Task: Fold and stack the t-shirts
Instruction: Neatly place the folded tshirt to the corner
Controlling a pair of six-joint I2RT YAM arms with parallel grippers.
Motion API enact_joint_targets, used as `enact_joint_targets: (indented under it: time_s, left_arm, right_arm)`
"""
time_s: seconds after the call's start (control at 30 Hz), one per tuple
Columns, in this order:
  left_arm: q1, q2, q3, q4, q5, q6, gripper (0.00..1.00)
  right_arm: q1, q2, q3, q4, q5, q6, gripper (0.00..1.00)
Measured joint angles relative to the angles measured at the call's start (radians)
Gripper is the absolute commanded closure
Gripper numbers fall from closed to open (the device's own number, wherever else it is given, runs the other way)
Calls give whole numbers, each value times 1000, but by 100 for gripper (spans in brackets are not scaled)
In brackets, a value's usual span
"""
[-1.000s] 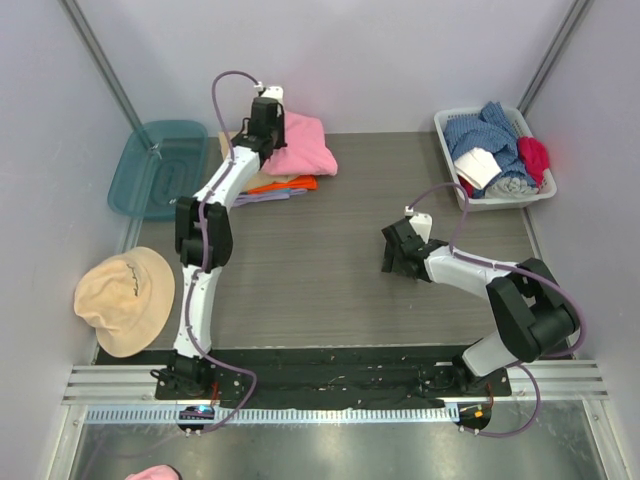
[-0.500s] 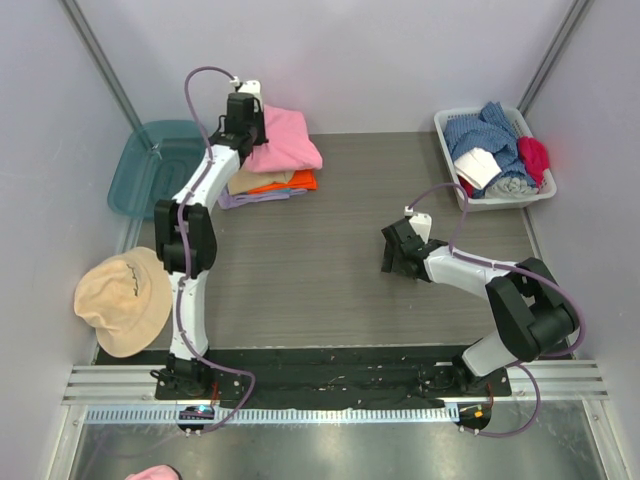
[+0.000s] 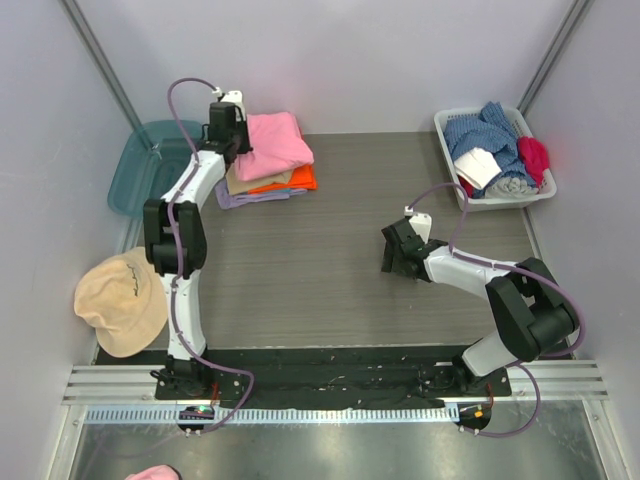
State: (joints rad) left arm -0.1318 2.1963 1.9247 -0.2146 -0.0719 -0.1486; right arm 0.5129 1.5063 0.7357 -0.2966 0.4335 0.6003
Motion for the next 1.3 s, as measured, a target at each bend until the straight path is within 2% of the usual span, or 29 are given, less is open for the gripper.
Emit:
enact_joint_targets:
  time_s: [0.3,0.7,1.1,1.13,1.2,1.23,1.27,1.3]
  left_arm:
    - [26,0,0,18,43,-1,100]
    - [121,0,-51,46,116,-28,100]
    - [98,37,-35,53,171,-53,99]
    - [93,46,-32,53,171,-52,97]
    - [86,57,-31,53,168,-51,87]
    - [83,61,-31,53,164,-49,80]
    - [80,64,-31,53,158,-47,66]
    - [79,66,-31,53,153,-42,58]
  right_arm:
    - [0,2,0,3,0,0,25]
    - [0,12,5,14,0,0,25]
    - [0,13,7,16,0,0,25]
    - [0,13,7,16,1,0,24]
    - [0,13,7,16,1,0,24]
    - [0,13,7,15,1,0,24]
    - [0,13,7,16,0,0,24]
    - [0,13,7,16,1,0,24]
